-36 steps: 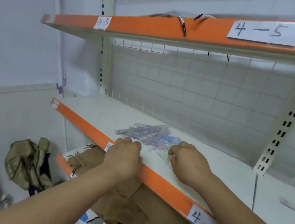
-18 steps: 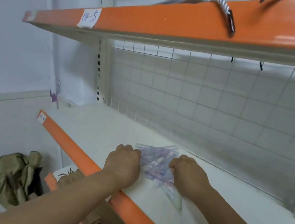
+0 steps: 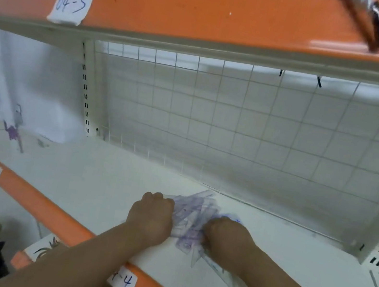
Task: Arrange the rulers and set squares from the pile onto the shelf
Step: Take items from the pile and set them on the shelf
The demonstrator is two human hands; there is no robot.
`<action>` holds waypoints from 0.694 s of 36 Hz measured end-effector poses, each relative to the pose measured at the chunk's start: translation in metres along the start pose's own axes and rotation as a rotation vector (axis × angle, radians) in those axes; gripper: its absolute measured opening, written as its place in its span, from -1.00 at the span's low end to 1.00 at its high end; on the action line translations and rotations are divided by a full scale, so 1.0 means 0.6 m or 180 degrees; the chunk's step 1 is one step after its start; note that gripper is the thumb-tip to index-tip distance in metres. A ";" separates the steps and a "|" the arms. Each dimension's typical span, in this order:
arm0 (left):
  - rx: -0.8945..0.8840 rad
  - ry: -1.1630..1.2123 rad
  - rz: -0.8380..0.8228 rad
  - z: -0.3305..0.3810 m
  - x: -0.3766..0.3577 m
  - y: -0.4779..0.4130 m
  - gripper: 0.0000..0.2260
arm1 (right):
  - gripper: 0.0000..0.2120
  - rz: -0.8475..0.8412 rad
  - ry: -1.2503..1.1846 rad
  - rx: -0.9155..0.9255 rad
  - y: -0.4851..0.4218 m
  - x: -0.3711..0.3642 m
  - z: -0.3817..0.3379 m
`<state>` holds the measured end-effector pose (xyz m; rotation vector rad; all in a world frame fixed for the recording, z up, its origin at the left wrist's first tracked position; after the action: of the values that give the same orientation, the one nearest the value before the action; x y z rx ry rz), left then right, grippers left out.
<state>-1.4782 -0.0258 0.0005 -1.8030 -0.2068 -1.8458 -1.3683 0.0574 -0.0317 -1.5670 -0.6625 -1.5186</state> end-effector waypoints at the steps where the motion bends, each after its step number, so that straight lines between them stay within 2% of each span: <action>1: -0.0045 0.0004 0.0017 0.000 0.001 -0.004 -0.71 | -0.79 -0.0005 0.0035 0.0002 -0.001 -0.003 0.001; 7: -0.0238 0.0043 -0.0010 -0.001 -0.001 -0.019 -0.69 | -0.79 0.0073 0.0221 0.0086 -0.005 0.002 -0.008; 9: -0.0312 0.0025 -0.0037 0.000 -0.007 -0.022 -0.69 | -0.82 0.0114 0.0210 -0.0115 -0.005 0.004 -0.006; 12: -0.0437 -0.0007 -0.0212 0.000 -0.021 -0.022 -0.68 | -0.78 -0.0173 0.0224 -0.0219 -0.003 -0.003 0.000; 16: -0.0562 0.0029 -0.0428 -0.001 -0.036 -0.020 -0.67 | -0.81 -0.0192 0.0114 -0.0302 0.002 0.000 0.008; 21: -0.0526 0.0193 -0.0342 -0.001 -0.024 -0.028 -0.82 | -0.84 0.0181 -0.0141 -0.0230 0.011 0.026 0.015; 25: -0.0559 0.0214 -0.0209 -0.003 -0.017 -0.031 -0.84 | -0.73 0.0361 -0.0553 -0.0532 0.020 0.038 0.035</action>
<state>-1.4892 -0.0082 -0.0048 -1.8664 -0.0817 -2.0223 -1.3439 0.0650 -0.0104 -1.8472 -0.5433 -1.3938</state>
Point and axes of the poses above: each hand's wrist, its own y-axis away from the middle knuckle, its own x-axis out of the back of the hand, z = x × y, the point moved 8 cm from there along -y, towards the middle knuckle, and after that the axes turned 12 degrees about z, right-handed, at the moved point
